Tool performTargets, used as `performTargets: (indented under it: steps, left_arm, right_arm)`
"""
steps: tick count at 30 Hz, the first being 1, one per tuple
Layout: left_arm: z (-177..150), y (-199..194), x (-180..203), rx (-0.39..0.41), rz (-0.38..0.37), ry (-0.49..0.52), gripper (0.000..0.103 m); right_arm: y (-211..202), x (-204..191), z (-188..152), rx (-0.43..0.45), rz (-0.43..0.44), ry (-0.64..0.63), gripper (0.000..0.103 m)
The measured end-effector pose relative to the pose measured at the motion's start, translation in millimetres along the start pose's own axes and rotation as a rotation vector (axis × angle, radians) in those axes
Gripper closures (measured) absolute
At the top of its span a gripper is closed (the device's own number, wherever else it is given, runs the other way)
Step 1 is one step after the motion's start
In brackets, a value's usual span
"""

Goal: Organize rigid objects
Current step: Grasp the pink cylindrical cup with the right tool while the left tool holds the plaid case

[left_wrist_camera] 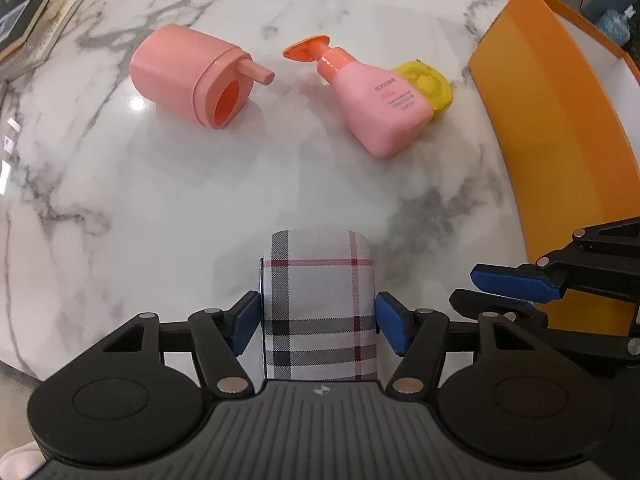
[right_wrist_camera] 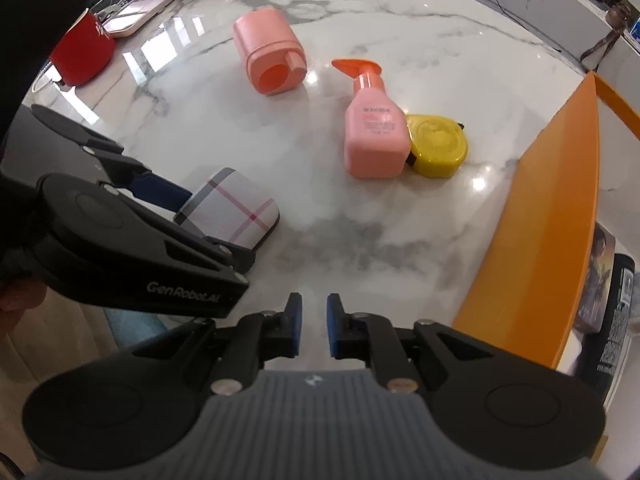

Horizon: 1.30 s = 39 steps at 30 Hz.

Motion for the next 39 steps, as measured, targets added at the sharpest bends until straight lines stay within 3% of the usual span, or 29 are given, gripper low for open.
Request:
performTargets:
  steps: [2, 13, 16, 24, 32, 39]
  left_arm:
    - [4, 1, -6, -0.002, -0.010, -0.014, 0.031]
    - [28, 2, -51, 0.039, 0.031, -0.094, 0.032]
    - [34, 6, -58, 0.041, 0.033, -0.086, 0.032]
    - [44, 10, -84, 0.041, 0.058, -0.105, 0.032]
    - [53, 17, -118, 0.025, 0.091, -0.108, 0.031]
    - [51, 25, -132, 0.010, 0.051, -0.092, 0.031]
  right_arm:
    - [-1, 2, 3, 0.008, -0.007, -0.004, 0.083]
    - [-15, 20, 52, 0.099, -0.054, -0.026, 0.082]
    - [-12, 22, 67, 0.118, -0.053, -0.022, 0.073]
    - [6, 13, 97, 0.141, -0.010, -0.070, 0.071]
    - [24, -15, 135, 0.188, 0.028, -0.161, 0.049]
    - [47, -25, 159, 0.180, 0.029, -0.180, 0.047]
Point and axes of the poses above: each gripper's, at about its wrist camera, not at the fingertips, and y roughly the way its jaws point, x to its right, z to its top, the point moved 1 cm from there along y, roughly the way its jaws point, and after that the axes turned 13 degrees about z, right-handed, at the moved point
